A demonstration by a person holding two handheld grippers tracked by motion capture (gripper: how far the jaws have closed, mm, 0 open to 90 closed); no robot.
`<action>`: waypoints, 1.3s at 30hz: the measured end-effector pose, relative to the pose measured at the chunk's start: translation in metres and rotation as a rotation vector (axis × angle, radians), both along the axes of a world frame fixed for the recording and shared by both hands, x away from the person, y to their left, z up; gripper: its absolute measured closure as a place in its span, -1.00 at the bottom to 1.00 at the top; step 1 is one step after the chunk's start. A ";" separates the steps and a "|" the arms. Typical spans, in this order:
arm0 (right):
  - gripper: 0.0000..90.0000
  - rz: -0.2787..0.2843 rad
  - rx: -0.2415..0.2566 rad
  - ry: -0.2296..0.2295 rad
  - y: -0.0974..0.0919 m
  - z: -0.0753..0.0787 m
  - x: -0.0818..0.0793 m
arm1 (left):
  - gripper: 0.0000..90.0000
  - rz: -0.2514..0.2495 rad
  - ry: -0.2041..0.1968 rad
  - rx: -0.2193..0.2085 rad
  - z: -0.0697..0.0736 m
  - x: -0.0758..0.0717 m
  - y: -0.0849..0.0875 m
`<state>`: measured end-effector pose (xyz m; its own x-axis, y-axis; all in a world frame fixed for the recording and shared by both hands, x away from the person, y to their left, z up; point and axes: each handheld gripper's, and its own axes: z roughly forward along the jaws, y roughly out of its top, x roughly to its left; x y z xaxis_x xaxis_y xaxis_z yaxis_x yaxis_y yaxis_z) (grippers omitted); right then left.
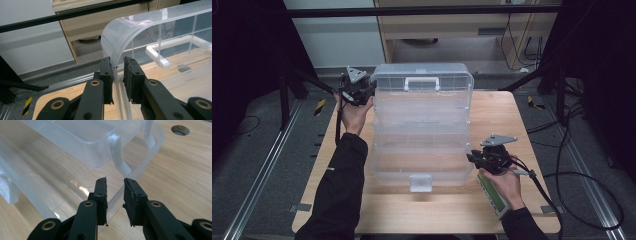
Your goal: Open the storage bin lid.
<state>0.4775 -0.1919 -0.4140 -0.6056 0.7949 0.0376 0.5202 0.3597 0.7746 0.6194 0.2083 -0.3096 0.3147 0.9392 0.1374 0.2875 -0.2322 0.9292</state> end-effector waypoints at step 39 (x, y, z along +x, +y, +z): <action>0.78 0.001 -0.008 -0.019 0.000 0.003 -0.002 | 0.58 0.014 0.030 -0.023 -0.016 0.005 0.014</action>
